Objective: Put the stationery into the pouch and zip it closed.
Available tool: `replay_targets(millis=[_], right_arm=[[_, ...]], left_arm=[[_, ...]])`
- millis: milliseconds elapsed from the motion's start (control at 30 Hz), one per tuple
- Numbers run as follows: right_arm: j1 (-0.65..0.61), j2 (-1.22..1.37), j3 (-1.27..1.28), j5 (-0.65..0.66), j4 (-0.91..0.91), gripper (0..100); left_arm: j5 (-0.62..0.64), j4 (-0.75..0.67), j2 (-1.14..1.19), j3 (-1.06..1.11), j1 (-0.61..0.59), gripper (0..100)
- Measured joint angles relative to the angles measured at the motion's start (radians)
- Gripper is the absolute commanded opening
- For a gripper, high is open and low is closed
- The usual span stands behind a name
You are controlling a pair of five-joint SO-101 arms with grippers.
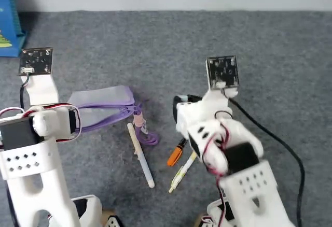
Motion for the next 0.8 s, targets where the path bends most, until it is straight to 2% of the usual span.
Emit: replay_targets(millis=[200, 333, 800], right_arm=[[-0.157, -0.166, 0.000, 0.003, -0.011, 0.7], [-0.241, -0.213, 0.002, 0.003, -0.107, 0.7], [-0.388, -0.224, 0.328, 0.009, -0.827, 0.7]], left_arm=[[0.000, 0.000, 0.000, 0.000, 0.000, 1], [0.000, 0.000, 0.000, 0.000, 0.000, 1], [0.000, 0.000, 0.000, 0.005, 0.000, 1]])
